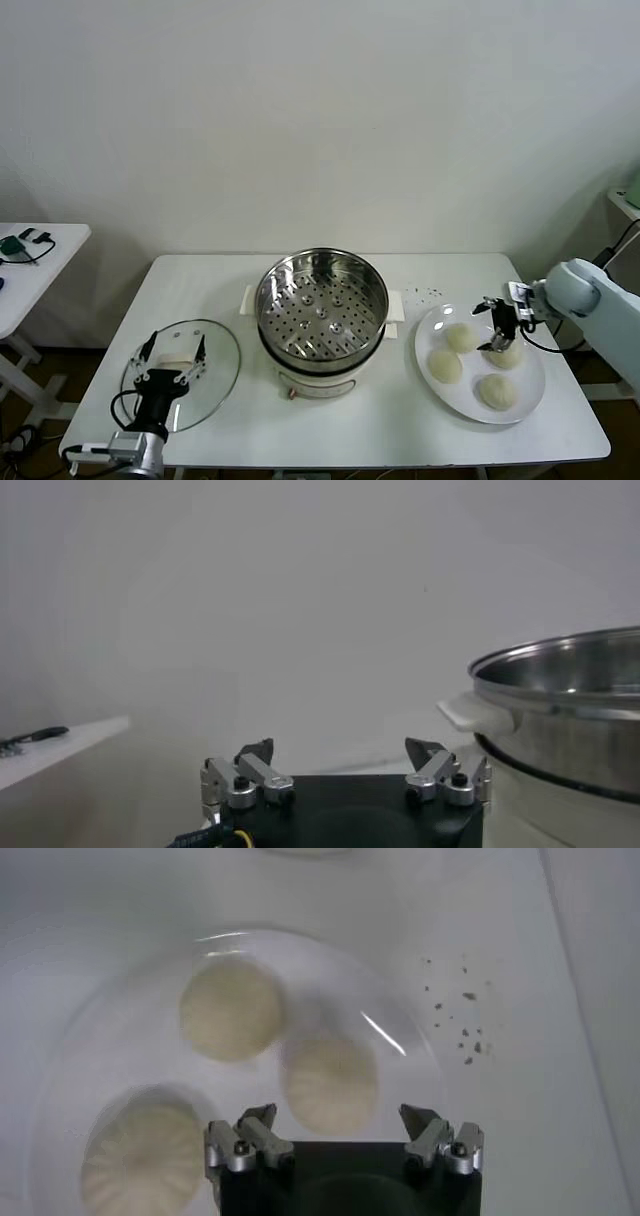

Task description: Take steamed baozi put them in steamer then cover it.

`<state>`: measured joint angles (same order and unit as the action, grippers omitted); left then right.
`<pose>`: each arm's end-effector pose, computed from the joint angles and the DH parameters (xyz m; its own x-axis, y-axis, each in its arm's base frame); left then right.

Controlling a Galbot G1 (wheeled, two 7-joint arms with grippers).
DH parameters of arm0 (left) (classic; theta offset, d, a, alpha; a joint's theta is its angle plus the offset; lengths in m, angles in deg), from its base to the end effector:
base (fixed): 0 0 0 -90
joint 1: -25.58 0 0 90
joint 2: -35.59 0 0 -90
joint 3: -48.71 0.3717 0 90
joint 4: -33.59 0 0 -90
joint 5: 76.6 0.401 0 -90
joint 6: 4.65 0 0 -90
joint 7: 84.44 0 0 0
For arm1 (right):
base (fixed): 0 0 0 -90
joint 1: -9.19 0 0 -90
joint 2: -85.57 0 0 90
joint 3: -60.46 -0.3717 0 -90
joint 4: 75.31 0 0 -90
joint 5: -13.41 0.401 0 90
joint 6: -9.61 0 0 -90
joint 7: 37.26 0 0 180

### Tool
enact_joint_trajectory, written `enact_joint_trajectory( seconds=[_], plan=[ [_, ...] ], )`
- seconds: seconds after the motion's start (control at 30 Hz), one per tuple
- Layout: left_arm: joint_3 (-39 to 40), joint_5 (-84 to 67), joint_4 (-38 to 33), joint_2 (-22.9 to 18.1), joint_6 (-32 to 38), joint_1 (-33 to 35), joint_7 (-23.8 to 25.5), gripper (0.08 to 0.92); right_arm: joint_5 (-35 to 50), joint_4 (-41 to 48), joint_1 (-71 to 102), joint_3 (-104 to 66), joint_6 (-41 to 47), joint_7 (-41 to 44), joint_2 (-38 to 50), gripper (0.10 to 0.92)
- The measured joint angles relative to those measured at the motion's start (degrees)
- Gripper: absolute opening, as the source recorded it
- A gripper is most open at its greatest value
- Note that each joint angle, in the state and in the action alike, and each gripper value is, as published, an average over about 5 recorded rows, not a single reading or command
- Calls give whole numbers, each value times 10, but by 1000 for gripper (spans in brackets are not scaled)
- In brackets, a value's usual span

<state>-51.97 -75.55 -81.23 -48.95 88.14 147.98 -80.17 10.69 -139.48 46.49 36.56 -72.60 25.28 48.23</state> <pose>0.1969 0.0865 -0.3572 -0.9959 -0.0456 0.0785 -0.0299 0.9812 0.1908 0.5610 -0.2343 -0.2435 -0.1796 -0.1868 0.9658 -0.9829 0.0744 -0.1684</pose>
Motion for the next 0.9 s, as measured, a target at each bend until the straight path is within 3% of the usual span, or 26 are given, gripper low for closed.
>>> enact_joint_trajectory(
  seconds=[0.7, 0.9],
  plan=[
    [-6, -5, 8, 3, -1, 0, -2, 823, -7, 83, -84, 140, -5, 22, -79, 821],
    [-6, -4, 9, 3, -2, 0, -3, 823, -12, 89, -87, 149, -8, 24, -83, 778]
  ],
)
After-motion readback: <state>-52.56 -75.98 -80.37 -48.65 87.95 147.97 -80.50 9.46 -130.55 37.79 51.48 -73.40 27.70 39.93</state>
